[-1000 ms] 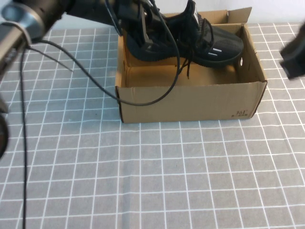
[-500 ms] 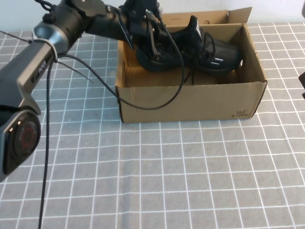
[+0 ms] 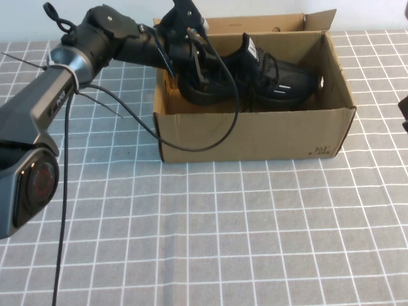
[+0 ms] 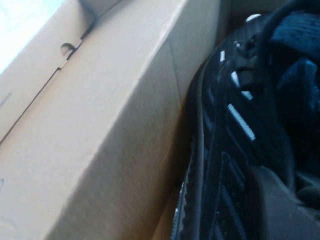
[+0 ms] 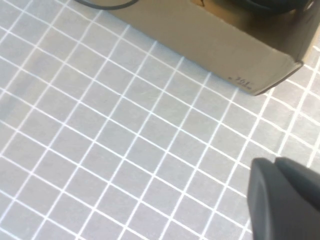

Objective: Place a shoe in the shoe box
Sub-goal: Place the shoe in the shoe box

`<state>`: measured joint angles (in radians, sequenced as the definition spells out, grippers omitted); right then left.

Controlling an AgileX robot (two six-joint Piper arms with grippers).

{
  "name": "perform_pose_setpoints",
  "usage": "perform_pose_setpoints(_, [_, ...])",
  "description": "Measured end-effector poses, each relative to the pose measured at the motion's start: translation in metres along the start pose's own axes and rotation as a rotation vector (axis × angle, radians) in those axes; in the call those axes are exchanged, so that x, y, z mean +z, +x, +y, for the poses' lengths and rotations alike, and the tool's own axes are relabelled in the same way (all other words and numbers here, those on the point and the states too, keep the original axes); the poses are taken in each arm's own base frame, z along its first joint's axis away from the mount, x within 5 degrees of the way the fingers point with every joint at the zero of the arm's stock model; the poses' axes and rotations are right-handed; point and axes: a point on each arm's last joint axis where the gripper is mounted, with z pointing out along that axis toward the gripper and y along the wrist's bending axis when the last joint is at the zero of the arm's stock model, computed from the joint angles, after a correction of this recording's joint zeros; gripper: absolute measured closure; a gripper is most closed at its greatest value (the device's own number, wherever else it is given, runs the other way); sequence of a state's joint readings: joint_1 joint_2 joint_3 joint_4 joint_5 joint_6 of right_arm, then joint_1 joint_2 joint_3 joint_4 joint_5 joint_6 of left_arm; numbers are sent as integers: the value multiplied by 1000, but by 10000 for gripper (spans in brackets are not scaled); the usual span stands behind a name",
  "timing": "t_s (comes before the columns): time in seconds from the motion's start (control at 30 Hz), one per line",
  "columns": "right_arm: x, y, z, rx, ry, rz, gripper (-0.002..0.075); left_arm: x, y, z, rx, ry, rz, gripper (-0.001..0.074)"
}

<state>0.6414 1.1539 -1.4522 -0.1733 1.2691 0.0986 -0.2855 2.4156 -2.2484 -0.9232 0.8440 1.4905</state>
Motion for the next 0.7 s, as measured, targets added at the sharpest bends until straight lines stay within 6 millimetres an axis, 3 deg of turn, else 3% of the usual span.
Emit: perform_pose_setpoints(0.7, [0,0,3,16,-29,3,742,7,10,-1,-14,14,-3,715])
